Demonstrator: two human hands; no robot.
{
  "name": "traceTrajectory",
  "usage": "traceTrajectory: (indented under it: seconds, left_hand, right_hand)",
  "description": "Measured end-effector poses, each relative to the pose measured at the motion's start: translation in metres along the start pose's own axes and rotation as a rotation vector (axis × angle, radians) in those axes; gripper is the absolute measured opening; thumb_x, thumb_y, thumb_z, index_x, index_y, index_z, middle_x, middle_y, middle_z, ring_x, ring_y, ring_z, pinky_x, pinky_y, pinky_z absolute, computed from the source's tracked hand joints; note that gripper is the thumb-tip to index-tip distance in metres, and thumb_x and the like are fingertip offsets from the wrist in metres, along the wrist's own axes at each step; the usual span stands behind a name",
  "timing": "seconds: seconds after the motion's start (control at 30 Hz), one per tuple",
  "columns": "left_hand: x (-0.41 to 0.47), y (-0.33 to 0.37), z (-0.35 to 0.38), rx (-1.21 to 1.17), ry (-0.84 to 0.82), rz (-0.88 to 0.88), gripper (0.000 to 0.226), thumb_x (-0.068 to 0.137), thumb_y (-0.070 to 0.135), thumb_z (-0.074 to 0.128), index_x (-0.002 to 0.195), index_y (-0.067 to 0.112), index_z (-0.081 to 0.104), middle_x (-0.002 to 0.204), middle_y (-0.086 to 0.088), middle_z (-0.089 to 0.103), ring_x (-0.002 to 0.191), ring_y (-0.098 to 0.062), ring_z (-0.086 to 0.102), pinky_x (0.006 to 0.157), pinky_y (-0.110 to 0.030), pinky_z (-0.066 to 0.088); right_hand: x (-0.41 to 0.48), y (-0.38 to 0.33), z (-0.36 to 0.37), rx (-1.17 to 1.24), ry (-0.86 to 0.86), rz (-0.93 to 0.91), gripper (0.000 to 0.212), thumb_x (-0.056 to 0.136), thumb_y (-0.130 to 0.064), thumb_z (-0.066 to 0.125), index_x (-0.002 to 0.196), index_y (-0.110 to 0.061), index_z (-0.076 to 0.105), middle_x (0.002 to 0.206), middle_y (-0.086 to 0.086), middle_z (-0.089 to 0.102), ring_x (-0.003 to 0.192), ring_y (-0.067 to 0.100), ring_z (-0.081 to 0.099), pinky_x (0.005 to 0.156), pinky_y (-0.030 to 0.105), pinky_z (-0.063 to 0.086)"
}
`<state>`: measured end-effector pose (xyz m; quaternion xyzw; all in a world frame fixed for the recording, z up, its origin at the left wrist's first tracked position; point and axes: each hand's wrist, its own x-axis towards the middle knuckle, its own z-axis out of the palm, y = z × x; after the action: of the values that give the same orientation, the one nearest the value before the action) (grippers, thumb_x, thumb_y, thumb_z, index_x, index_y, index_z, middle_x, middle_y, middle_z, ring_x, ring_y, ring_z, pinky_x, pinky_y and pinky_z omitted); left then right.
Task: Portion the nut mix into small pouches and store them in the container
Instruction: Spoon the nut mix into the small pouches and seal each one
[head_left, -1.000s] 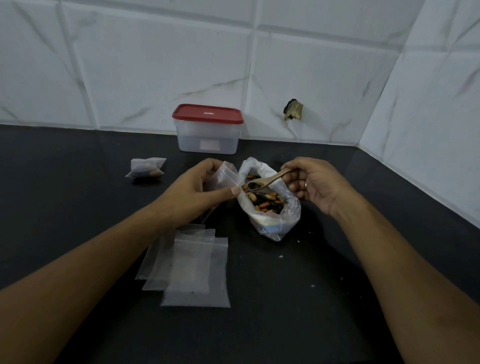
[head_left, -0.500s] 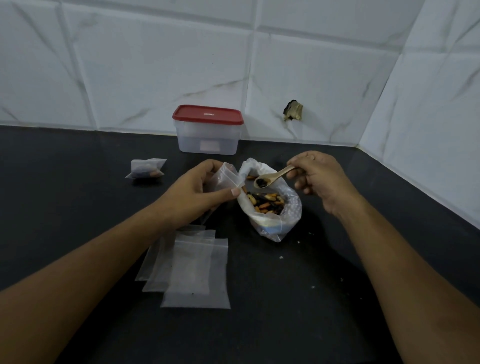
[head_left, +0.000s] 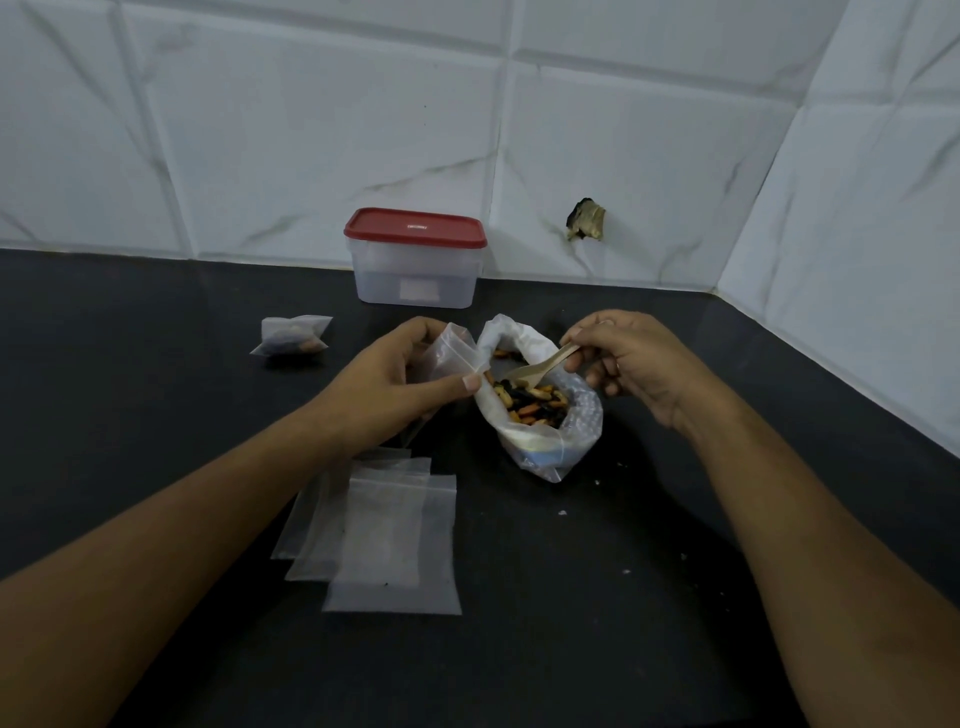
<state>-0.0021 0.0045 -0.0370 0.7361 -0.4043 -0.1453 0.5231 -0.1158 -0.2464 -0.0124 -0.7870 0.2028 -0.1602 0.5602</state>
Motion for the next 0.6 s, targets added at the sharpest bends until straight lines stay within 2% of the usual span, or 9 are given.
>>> traceTrajectory:
  seconds: [0.17, 0.4, 0.6]
  left_hand:
    - [0.0010, -0.0028, -0.0009, 0.003, -0.009, -0.004, 0.061, 0.076, 0.050, 0.076, 0.131, 0.035, 0.056, 0.124, 0.012, 0.069, 0.114, -0.007, 0.067, 0.098, -0.040, 0.057]
    - [0.0021, -0.0044, -0.0016, 0.018, -0.003, -0.002, 0.061, 0.076, 0.051, 0.076, 0.132, 0.035, 0.056, 0.124, 0.011, 0.069, 0.114, -0.008, 0.067, 0.099, -0.041, 0.057]
    - [0.0016, -0.0045, -0.0018, 0.005, -0.006, -0.006, 0.060, 0.077, 0.050, 0.077, 0.130, 0.034, 0.057, 0.124, 0.009, 0.069, 0.112, -0.011, 0.068, 0.097, -0.044, 0.058]
  right_hand:
    - [-0.0011, 0.0014, 0.0015, 0.057, 0.034, 0.049, 0.017, 0.098, -0.015, 0.059, 0.099, -0.006, 0.074, 0.074, 0.007, 0.073, 0.053, 0.011, 0.053, 0.050, 0.024, 0.036]
    - [0.0009, 0.0052, 0.0098, 0.080, 0.018, 0.046, 0.015, 0.097, -0.015, 0.061, 0.096, -0.008, 0.074, 0.078, 0.009, 0.075, 0.050, 0.008, 0.049, 0.048, 0.022, 0.036]
    - [0.0019, 0.0057, 0.0073, 0.176, 0.042, 0.114, 0.019, 0.099, -0.017, 0.058, 0.097, -0.007, 0.074, 0.073, 0.005, 0.073, 0.051, 0.008, 0.048, 0.050, 0.022, 0.037]
